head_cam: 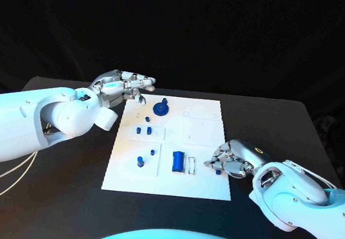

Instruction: Assemble the parts on the task board

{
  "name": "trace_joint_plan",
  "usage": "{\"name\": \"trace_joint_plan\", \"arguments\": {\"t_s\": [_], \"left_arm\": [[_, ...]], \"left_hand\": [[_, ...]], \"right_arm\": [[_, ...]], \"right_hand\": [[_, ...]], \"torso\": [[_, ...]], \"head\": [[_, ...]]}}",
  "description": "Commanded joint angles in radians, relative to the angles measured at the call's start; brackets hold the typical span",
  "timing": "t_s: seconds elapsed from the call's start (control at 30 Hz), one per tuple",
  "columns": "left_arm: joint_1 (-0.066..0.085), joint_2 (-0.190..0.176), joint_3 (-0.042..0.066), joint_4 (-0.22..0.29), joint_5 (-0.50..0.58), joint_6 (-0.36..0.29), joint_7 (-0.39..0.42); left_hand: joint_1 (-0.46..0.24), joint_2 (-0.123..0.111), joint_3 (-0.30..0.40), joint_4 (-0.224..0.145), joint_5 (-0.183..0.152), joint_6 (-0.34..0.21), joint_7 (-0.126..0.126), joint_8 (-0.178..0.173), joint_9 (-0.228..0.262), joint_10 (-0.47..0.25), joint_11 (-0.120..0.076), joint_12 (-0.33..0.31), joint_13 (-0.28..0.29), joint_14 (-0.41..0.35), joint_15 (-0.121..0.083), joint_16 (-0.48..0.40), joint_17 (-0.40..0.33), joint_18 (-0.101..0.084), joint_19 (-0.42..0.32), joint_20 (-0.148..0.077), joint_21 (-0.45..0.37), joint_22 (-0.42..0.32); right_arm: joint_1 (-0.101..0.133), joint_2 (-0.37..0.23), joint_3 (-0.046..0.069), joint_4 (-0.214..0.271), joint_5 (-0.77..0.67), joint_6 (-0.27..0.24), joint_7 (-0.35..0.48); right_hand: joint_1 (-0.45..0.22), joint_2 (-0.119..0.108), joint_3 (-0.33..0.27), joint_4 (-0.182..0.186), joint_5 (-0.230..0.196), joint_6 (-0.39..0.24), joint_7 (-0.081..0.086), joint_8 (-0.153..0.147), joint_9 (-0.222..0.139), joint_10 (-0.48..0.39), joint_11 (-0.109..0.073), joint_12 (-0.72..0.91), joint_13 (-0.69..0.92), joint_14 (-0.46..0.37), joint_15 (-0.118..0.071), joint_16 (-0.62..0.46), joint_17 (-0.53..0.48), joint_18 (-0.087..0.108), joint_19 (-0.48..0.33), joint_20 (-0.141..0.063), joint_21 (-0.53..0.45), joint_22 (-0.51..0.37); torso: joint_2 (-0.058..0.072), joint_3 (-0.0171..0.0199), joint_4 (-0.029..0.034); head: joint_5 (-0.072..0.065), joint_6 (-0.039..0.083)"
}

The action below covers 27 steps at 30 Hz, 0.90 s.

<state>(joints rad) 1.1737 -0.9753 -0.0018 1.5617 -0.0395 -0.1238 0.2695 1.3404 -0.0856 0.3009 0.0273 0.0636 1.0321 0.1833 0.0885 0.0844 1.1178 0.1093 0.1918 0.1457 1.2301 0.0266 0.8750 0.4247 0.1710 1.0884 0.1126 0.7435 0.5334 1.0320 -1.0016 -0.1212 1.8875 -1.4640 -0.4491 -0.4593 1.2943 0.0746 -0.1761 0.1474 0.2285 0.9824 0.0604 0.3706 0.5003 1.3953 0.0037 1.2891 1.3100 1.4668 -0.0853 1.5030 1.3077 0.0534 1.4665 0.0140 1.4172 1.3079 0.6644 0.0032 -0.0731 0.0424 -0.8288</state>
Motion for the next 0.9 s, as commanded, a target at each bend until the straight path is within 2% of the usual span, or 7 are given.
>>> {"name": "trace_joint_plan", "arguments": {"t_s": [0.03, 0.2, 0.4, 0.5, 0.57, 0.77, 0.9], "left_arm": [[0.0, -0.001, 0.0, 0.003, -0.002, 0.017, 0.014], [0.0, -0.002, -0.001, 0.004, -0.002, 0.017, 0.014], [0.0, -0.001, -0.002, 0.004, -0.002, 0.019, 0.014], [0.0, -0.002, -0.002, 0.004, -0.002, 0.02, 0.013], [0.0, -0.002, -0.002, 0.004, -0.002, 0.02, 0.013], [0.0, -0.003, -0.002, 0.004, -0.002, 0.02, 0.011], [0.0, -0.004, -0.002, 0.005, -0.002, 0.022, 0.009]], "left_hand": [[0.0, 0.013, -0.005, 0.001, -0.002, -0.008, 0.001, 0.005, -0.001, -0.008, 0.001, 0.007, 0.001, -0.007, 0.003, -0.002, -0.002, 0.013, 0.002, 0.006, -0.003, -0.001], [0.0, 0.013, -0.005, 0.001, -0.002, -0.008, 0.001, 0.005, -0.001, -0.008, 0.001, 0.007, 0.001, -0.007, 0.003, -0.002, -0.002, 0.013, 0.002, 0.006, -0.003, -0.001], [0.0, 0.013, -0.005, 0.001, -0.002, -0.008, 0.001, 0.005, -0.001, -0.008, 0.001, 0.007, 0.001, -0.007, 0.003, -0.002, -0.002, 0.013, 0.002, 0.006, -0.003, -0.001], [0.0, 0.013, -0.005, 0.001, -0.002, -0.008, 0.001, 0.005, -0.001, -0.008, 0.001, 0.007, 0.001, -0.007, 0.003, -0.002, -0.002, 0.013, 0.002, 0.006, -0.003, -0.001], [0.0, 0.013, -0.005, 0.001, -0.002, -0.008, 0.001, 0.005, -0.001, -0.008, 0.001, 0.007, 0.001, -0.007, 0.003, -0.002, -0.002, 0.013, 0.002, 0.006, -0.003, -0.001], [0.0, 0.013, -0.005, 0.001, -0.002, -0.008, 0.001, 0.005, -0.001, -0.008, 0.001, 0.007, 0.001, -0.007, 0.003, -0.002, -0.002, 0.013, 0.002, 0.006, -0.003, -0.001], [0.0, 0.013, -0.005, 0.001, -0.002, -0.008, 0.001, 0.005, -0.001, -0.008, 0.001, 0.007, 0.001, -0.007, 0.003, -0.002, -0.002, 0.013, 0.002, 0.006, -0.003, -0.001]], "right_arm": [[0.005, -0.032, 0.0, 0.005, -0.006, -0.059, 0.034], [0.005, -0.082, -0.002, -0.004, -0.033, -0.077, 0.035], [-0.01, -0.093, -0.003, -0.01, -0.064, -0.085, 0.021], [-0.016, -0.091, -0.004, -0.014, -0.076, -0.08, 0.007], [-0.021, -0.086, -0.004, -0.018, -0.081, -0.079, 0.0], [-0.034, -0.059, -0.005, -0.028, -0.093, -0.079, -0.011], [-0.04, -0.039, -0.005, -0.037, -0.096, -0.076, -0.015]], "right_hand": [[0.05, 0.037, 0.001, -0.005, 0.002, -0.005, 0.006, -0.008, -0.006, 0.011, -0.013, -0.004, 0.06, 0.084, 0.007, -0.003, 0.174, -0.017, 0.058, 0.009, -0.001, 0.152], [0.048, 0.029, -0.001, -0.005, -0.003, -0.003, 0.011, -0.022, -0.015, 0.013, -0.01, -0.001, 0.063, 0.085, 0.01, 0.0, 0.178, -0.018, 0.059, 0.012, 0.003, 0.156], [0.045, 0.023, -0.003, -0.004, -0.006, -0.002, 0.013, -0.029, -0.019, 0.021, -0.007, 0.011, 0.072, 0.086, 0.012, 0.002, 0.18, -0.019, 0.06, 0.014, 0.005, 0.157], [0.043, 0.021, -0.004, -0.002, -0.006, 0.007, 0.012, -0.029, -0.021, 0.022, -0.008, 0.013, 0.073, 0.086, 0.013, 0.003, 0.181, -0.019, 0.061, 0.015, 0.005, 0.158], [0.041, 0.02, -0.004, -0.001, -0.007, 0.011, 0.011, -0.029, -0.021, 0.023, -0.008, 0.013, 0.073, 0.086, 0.013, 0.003, 0.181, -0.019, 0.061, 0.016, 0.005, 0.158], [0.04, 0.02, -0.004, 0.0, -0.007, 0.012, 0.011, -0.03, -0.021, 0.023, -0.008, 0.013, 0.074, 0.086, 0.013, 0.003, 0.181, -0.019, 0.061, 0.016, 0.005, 0.158], [0.038, 0.02, -0.005, 0.001, -0.007, 0.014, 0.011, -0.03, -0.022, 0.023, -0.008, 0.013, 0.074, 0.086, 0.012, 0.003, 0.182, -0.018, 0.061, 0.016, 0.005, 0.158]], "torso": [[-0.001, -0.0005, -0.0041], [-0.002, 0.0006, -0.0094], [-0.001, 0.0031, -0.0073], [0.0, 0.0007, -0.0049], [0.0, -0.0004, -0.004], [0.001, 0.0012, -0.0032], [0.0, 0.0001, -0.0027]], "head": [[-0.024, 0.003], [-0.039, 0.005], [-0.045, 0.004], [-0.05, 0.004], [-0.05, 0.004], [-0.046, 0.001], [-0.045, -0.001]]}}
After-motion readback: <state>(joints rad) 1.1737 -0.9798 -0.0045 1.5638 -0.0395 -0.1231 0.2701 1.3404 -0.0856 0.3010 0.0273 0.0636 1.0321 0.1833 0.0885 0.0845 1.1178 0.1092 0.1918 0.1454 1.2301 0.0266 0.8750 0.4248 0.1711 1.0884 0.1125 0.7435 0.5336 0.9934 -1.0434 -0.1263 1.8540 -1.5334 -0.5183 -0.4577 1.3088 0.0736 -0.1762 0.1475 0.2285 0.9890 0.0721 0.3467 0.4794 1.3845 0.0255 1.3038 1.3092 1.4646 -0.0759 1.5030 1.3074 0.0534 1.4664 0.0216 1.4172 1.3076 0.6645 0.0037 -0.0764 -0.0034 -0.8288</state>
